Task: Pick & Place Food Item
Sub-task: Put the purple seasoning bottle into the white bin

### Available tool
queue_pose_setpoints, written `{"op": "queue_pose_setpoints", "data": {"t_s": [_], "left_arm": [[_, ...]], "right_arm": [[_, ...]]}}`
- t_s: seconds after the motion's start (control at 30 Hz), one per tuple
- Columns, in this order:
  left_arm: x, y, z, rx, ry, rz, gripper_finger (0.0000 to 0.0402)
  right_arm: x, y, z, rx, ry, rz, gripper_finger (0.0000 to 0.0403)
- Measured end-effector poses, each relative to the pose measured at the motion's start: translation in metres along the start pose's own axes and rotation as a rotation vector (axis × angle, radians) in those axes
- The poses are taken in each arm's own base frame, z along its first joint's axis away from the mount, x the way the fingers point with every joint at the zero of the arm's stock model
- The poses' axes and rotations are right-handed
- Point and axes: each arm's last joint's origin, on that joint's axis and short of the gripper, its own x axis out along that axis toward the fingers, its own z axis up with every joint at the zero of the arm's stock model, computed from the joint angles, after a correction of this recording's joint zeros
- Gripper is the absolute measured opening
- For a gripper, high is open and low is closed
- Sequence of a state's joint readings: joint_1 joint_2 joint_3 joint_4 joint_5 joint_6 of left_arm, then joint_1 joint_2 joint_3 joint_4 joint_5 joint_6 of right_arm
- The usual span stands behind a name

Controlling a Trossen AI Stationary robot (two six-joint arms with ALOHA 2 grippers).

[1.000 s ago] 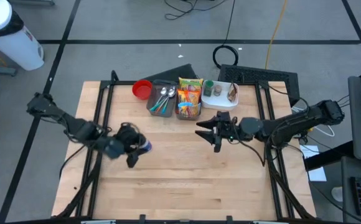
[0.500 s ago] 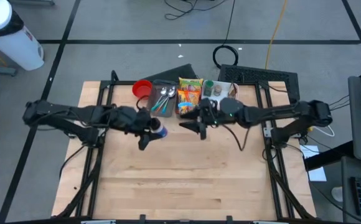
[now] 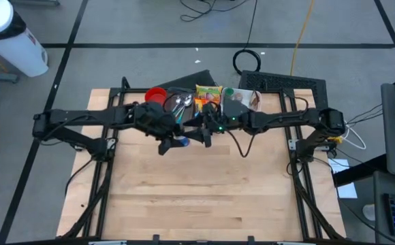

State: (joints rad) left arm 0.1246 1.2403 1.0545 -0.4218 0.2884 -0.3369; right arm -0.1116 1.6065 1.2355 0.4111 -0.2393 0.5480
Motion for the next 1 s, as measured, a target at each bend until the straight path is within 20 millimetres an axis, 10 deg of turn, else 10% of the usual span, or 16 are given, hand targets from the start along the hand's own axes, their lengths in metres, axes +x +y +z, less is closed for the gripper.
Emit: {"op": "queue_pose_setpoints", "data": {"t_s": [0.43,1.0], "left_arm": [[0.016,0.004,0.038,0.021,0.089,-0.023,0.0213],[0.020,0.006,0.041,0.016,0.123,-0.012,0.0213]], "right_arm": [[0.000,0.000,0.004,-0.036,-0.034,0.010,0.0303],[0.000,-0.003,0.004,-0.041,-0.023,-0.002,0.0302]]}}
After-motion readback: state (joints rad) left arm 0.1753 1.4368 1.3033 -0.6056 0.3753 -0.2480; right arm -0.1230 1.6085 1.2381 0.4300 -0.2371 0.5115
